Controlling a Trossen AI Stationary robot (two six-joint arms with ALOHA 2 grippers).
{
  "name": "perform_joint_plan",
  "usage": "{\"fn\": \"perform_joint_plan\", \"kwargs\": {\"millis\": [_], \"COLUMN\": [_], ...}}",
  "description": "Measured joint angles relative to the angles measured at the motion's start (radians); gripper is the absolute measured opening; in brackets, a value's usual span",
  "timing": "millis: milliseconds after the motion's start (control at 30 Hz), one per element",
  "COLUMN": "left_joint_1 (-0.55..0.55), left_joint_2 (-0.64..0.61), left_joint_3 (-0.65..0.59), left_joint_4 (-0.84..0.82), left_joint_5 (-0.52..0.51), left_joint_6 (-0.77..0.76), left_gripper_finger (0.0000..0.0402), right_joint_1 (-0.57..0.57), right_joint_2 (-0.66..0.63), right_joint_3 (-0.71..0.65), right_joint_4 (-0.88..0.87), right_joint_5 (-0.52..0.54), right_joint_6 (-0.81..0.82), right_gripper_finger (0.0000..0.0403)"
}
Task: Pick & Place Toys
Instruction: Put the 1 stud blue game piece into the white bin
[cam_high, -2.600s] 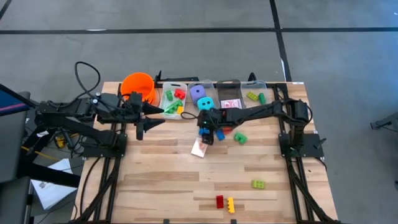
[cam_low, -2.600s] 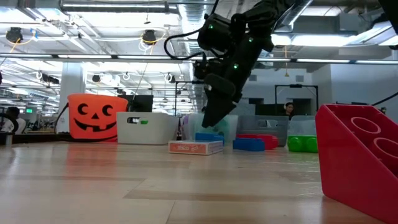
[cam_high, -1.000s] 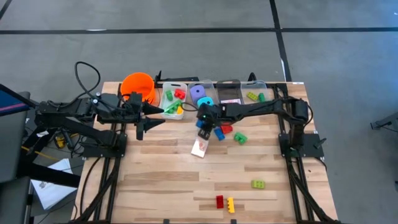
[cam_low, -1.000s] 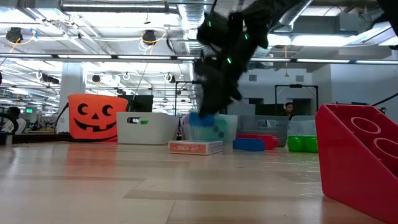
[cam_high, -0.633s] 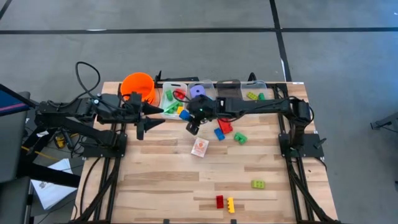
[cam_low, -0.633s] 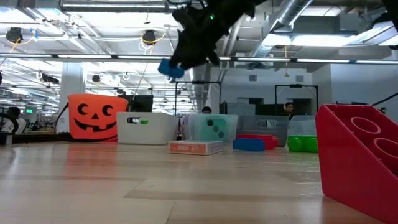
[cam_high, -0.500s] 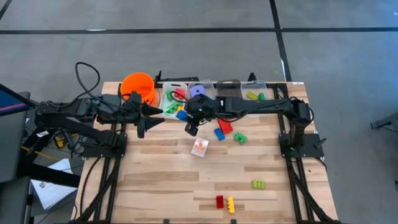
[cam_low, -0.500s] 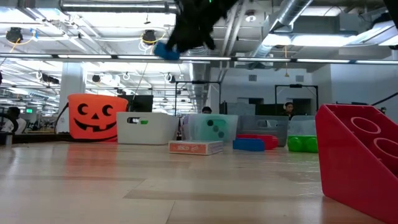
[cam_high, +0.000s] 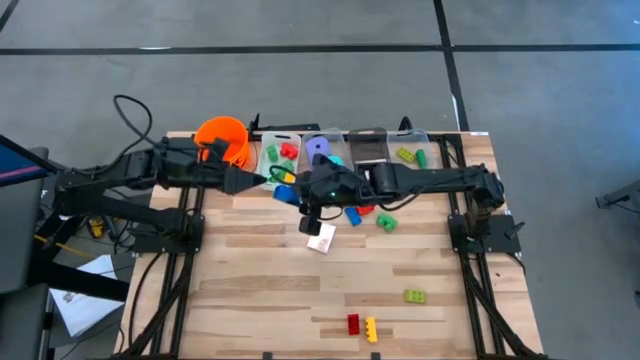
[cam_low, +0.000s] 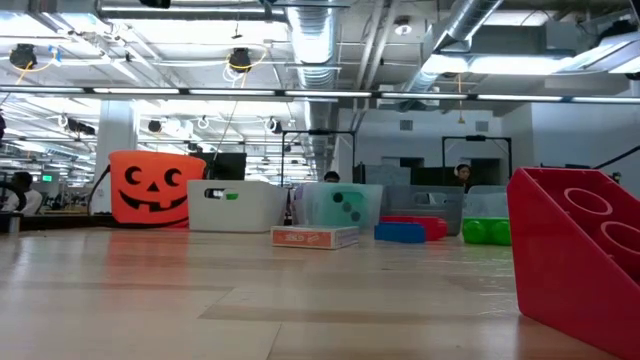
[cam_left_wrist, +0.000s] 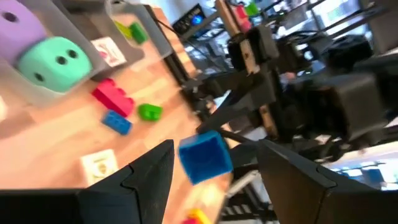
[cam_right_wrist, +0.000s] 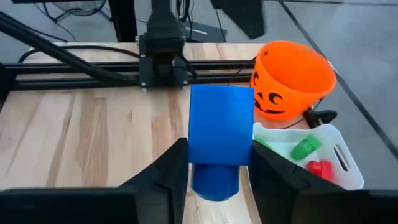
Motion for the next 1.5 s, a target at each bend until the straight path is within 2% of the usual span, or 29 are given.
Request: {"fn": "perform_joint_plan", "kwargs": {"millis": [267,433,567,800,1033,1233,1367,1500], "left_joint_1": [0.022,0.022,0.022,0.022,0.05,0.063,0.064,0.064], "left_joint_2": [0.066,0.138,0.176,0.186,0.185,0.186,0.186,0.185], "left_joint_3": [0.0,0.0,0.0,0.0,0.0,0.0,0.0,0.0], "left_joint_4": [0.027,0.033,0.024,0.034,0.056,0.069,0.076,0.081], "left_joint_5": [0.164,0.232,0.239,0.238,0.23,0.229,0.223,0.224], "left_joint_6": [-0.033,-0.033,-0.026,-0.023,0.008,0.008,0.009,0.048], "left_gripper_finger": [0.0224,0.0224,0.0224,0.0224,0.0224,0.0219,0.02,0.0152], "right_joint_1": [0.022,0.021,0.021,0.021,0.029,0.032,0.035,0.034], "right_joint_2": [0.0,0.002,0.002,0.002,0.002,0.002,0.002,0.002], "right_joint_3": [0.0,0.0,0.0,0.0,0.0,0.0,0.0,0.0], "right_joint_4": [0.0,0.008,0.001,0.005,0.01,0.012,0.018,0.037], "right_joint_5": [0.049,0.053,0.053,0.052,0.05,0.051,0.047,0.047], "right_joint_6": [-0.02,-0.025,-0.028,-0.029,-0.054,-0.054,-0.054,-0.054], "right_gripper_finger": [0.0153,0.0139,0.0132,0.0156,0.0131,0.0162,0.0158,0.0132]}}
